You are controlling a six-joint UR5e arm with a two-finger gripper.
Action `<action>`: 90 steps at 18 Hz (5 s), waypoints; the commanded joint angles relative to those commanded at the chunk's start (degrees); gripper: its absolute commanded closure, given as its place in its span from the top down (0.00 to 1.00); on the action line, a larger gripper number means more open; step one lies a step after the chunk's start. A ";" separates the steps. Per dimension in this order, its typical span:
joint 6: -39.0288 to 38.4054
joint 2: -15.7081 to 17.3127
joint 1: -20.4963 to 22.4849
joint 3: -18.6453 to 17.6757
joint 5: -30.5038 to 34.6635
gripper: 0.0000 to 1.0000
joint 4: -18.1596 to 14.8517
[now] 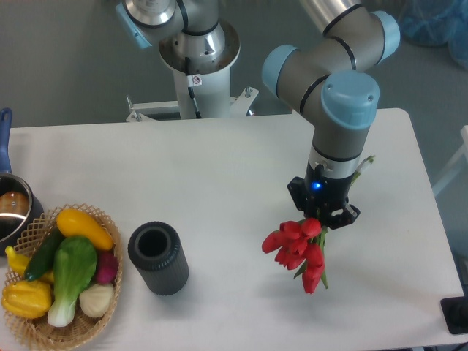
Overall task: Insert the flowers into the vase
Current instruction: 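Carry the held red tulips toward the black vase, then lower the tulip stems into the black vase opening, then push the tulips further down into the vase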
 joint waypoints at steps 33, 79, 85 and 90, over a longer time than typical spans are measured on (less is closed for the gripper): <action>-8.53 1.49 0.44 -3.69 -54.85 0.24 4.40; -7.39 2.55 -4.74 -5.98 -69.81 0.31 6.42; -3.53 1.93 -4.83 -7.99 -69.54 0.31 6.42; -0.98 2.11 -4.83 -11.16 -69.45 0.32 6.51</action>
